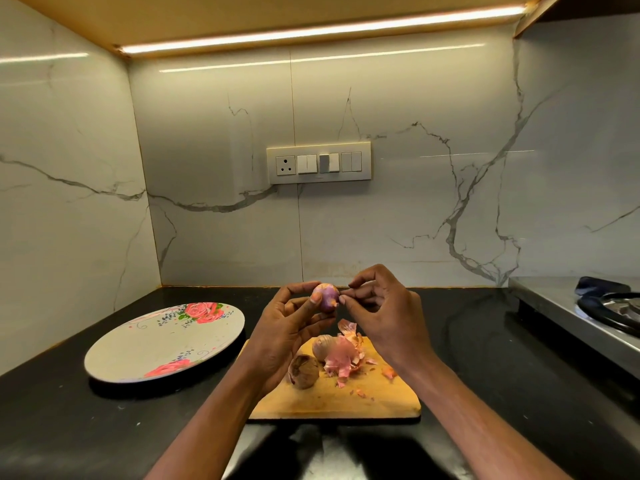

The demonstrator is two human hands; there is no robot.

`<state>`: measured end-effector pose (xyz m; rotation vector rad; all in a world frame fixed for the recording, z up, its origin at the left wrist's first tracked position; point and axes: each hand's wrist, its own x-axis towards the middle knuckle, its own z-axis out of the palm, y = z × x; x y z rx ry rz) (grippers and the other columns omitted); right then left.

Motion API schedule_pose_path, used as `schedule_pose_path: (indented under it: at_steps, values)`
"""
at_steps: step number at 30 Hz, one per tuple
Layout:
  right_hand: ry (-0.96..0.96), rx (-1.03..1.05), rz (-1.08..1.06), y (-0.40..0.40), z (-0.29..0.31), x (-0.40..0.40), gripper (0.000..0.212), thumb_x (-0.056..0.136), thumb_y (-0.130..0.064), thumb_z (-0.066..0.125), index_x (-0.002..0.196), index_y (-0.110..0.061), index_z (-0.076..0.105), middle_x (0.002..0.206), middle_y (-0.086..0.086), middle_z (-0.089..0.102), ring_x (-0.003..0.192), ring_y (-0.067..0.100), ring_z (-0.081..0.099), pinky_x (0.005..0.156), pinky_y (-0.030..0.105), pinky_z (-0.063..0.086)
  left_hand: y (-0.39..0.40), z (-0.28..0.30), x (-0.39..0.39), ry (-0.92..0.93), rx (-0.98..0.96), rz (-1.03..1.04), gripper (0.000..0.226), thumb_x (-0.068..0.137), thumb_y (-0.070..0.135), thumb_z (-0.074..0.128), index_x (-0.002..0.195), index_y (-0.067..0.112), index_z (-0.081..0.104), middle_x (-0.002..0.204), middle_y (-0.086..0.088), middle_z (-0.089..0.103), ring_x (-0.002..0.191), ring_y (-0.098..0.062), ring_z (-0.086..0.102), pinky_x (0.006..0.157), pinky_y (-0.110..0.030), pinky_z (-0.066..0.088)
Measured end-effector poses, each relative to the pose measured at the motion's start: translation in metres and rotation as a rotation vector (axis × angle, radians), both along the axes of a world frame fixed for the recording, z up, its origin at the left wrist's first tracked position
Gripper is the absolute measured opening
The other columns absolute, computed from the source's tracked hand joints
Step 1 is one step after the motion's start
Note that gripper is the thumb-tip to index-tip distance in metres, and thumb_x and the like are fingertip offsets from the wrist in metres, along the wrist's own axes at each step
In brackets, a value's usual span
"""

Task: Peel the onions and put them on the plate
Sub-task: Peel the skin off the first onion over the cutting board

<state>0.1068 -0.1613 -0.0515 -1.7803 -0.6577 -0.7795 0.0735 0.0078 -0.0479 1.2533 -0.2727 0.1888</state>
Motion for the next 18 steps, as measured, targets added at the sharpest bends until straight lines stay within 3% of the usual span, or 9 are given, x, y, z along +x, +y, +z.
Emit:
schedule_pose_path:
  at_steps: [9,18]
  values:
    - [-0.023,-0.127,-0.052,-0.005,0.002,0.002,0.037,0.083,-0.025,0.08,0.1,-0.027,0.047,0.086,-0.007,0.069,0.078,0.003,0.069,0.07,0.021,0.06,-0.001,0.001,-0.002,-0.012,0.057,-0.004,0.039,0.084,0.019,0.065,0.122,0.011,0.06,0.108,-0.009,0.075,0.103,-0.026,0.073,0.079,-0.028,0.06]
    - [-0.014,-0.117,-0.036,-0.011,0.004,0.007,0.033,0.082,-0.018,0.079,0.097,-0.026,0.051,0.082,-0.011,0.066,0.078,0.001,0.066,0.067,0.014,0.055,-0.001,0.001,-0.002,0.007,0.026,-0.054,0.042,0.085,0.019,0.063,0.126,0.011,0.058,0.112,-0.014,0.073,0.105,-0.032,0.071,0.084,-0.033,0.061]
